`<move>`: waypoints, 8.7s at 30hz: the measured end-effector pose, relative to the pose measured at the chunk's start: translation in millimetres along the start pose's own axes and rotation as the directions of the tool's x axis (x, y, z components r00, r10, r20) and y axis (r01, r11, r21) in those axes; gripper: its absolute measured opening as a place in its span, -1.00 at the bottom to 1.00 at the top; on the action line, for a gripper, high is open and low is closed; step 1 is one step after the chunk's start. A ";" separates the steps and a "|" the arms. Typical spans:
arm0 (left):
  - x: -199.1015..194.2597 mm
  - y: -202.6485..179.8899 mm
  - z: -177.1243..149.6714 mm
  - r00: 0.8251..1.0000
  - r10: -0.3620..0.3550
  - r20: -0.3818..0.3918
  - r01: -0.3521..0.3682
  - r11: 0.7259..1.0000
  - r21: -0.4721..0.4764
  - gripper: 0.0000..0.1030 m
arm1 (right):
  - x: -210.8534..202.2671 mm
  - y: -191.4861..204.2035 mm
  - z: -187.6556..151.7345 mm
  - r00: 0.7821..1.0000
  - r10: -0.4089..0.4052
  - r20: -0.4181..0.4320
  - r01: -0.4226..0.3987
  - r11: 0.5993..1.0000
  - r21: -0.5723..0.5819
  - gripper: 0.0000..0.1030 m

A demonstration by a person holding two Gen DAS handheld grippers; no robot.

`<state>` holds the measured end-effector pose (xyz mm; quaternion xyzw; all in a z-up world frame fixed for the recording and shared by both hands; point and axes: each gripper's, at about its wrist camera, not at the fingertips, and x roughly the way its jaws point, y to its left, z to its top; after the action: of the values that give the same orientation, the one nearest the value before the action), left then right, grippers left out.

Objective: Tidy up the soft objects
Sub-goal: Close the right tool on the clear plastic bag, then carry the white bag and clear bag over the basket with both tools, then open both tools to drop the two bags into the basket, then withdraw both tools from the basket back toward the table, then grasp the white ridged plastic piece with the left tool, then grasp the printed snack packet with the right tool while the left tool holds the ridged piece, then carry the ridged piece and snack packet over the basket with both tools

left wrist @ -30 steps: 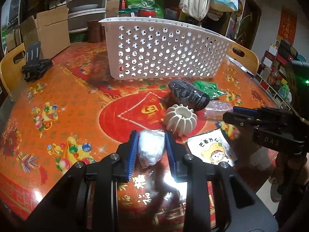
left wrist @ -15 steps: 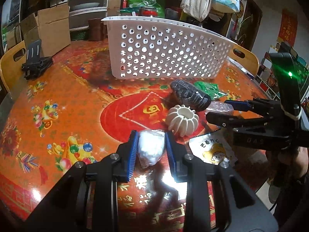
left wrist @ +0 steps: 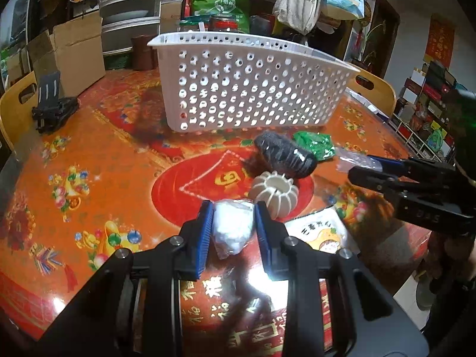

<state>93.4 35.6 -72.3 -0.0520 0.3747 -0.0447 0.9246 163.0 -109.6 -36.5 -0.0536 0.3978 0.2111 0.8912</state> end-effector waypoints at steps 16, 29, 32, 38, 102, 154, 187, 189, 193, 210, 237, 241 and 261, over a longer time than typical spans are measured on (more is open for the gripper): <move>-30.5 -9.0 92.4 0.996 -0.024 0.084 0.020 0.999 0.051 -0.49 | -51.8 -12.9 55.2 0.994 -0.004 0.112 0.004 1.000 0.008 -0.16; -23.6 -9.2 220.2 0.995 -0.020 0.099 0.016 0.999 0.047 -0.49 | -54.0 -23.3 156.5 0.989 -0.029 0.148 0.028 1.000 0.005 -0.16; -3.9 -5.9 249.7 0.997 -0.001 0.071 -0.002 0.999 0.036 -0.49 | -37.7 -30.4 177.5 0.991 -0.039 0.129 0.037 0.999 0.015 -0.16; 47.4 -1.2 278.3 0.999 0.038 -0.011 -0.038 0.999 0.010 -0.49 | 6.1 -43.1 202.7 0.996 -0.078 0.043 0.077 0.997 0.031 -0.16; -25.7 -4.2 188.3 0.996 0.054 0.073 -0.057 0.997 0.050 1.00 | -12.9 -40.1 166.2 0.989 -0.125 0.076 0.124 0.992 0.020 0.99; 6.8 25.9 14.5 0.996 0.087 0.020 -0.086 0.996 -0.029 -0.17 | -7.3 48.3 -26.6 0.998 0.057 0.006 -0.057 0.998 0.025 0.99; -6.0 34.9 3.3 0.997 0.073 0.039 -0.070 0.995 -0.072 -0.17 | -12.8 55.8 -41.0 0.994 -0.025 0.109 0.026 1.000 -0.010 -0.82; -7.0 31.7 4.8 0.997 0.070 0.042 -0.067 0.996 -0.067 -0.17 | -17.6 52.1 -39.1 0.993 -0.021 0.116 0.022 1.000 -0.008 -0.84; -10.7 26.0 10.0 0.997 0.065 0.051 -0.062 0.996 -0.057 -0.17 | -27.9 46.4 -32.8 0.991 -0.025 0.135 0.028 0.999 -0.016 -0.86; -28.8 5.7 43.8 0.996 0.036 0.084 -0.034 0.999 -0.021 -0.17 | -61.9 12.5 3.0 0.978 -0.026 0.209 0.023 1.000 0.019 -0.86; -25.6 -0.8 203.1 0.995 -0.021 0.093 0.021 1.000 0.000 -0.17 | -55.9 -3.2 152.1 0.980 0.005 0.198 0.000 1.000 -0.025 -0.86; -7.9 4.5 218.9 0.998 -0.023 0.064 0.024 1.000 -0.009 -0.17 | -40.7 -8.8 172.0 0.986 0.014 0.164 -0.011 1.000 -0.022 -0.86; 112.0 19.9 263.2 0.991 0.071 -0.111 -0.074 0.997 -0.019 -0.17 | 58.1 -45.5 211.1 0.998 -0.059 -0.020 0.059 0.998 0.029 -0.86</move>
<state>357.9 58.3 36.0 -0.0467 0.4270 -0.0095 0.9030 361.6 -75.7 60.8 -0.0540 0.4076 0.1783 0.8940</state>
